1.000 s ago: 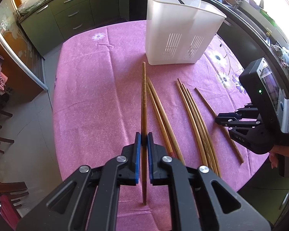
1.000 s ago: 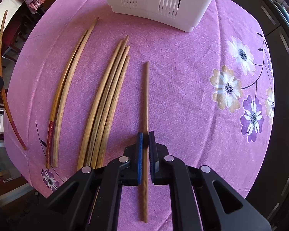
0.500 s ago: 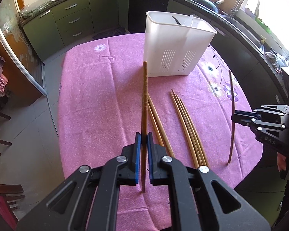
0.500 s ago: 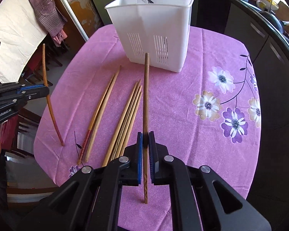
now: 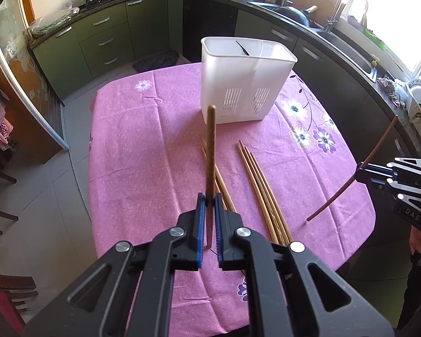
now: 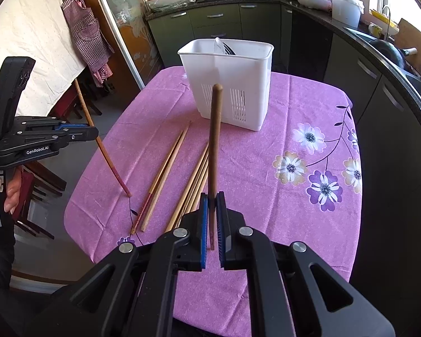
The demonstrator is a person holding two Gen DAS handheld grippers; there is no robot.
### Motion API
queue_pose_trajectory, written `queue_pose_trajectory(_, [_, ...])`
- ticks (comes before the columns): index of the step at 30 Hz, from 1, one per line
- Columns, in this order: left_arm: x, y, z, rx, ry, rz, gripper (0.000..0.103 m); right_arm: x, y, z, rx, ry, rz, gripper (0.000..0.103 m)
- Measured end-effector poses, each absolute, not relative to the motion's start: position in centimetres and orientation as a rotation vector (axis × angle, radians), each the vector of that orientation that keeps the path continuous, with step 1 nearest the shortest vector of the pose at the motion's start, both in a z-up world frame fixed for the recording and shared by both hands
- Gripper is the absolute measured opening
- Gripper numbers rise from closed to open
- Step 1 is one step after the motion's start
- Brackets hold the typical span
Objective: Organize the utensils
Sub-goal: 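Carry both chopsticks over the white caddy and release them into it with both tools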
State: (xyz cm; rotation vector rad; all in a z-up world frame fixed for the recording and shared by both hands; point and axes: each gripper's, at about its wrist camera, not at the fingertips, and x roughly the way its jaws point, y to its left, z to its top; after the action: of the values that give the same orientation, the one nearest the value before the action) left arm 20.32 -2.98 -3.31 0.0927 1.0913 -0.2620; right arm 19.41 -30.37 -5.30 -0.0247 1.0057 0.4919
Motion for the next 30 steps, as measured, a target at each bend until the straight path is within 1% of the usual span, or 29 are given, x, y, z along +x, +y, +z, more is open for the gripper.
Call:
queue_pose_trajectory(9, [21.3, -3.4, -1.7, 0.09, 1.069, -0.275, 0.007, 20.7, -31.0, -3.6, 0.01, 0.959, 0.503, 0.007])
queue_pose_trajectory(15, [22.6, -4.3, 0.6, 0.087, 1.034, -0.299, 0.007, 21.7, -31.4, -2.3, 0.027, 0.934, 0.504, 0.007])
queue_pose_trajectory(21, [24.0, -5.8, 4.8, 0.095, 0.978, -0.324, 0.007, 22.3, -31.8, -2.5, 0.035, 0.944, 0.508, 0.007])
queue_pose_trajectory(30, [26.6, -7.6, 13.7, 0.089, 0.785, -0.308, 0.007, 23.1, -32.9, -3.4, 0.054, 0.96, 0.503, 0.007])
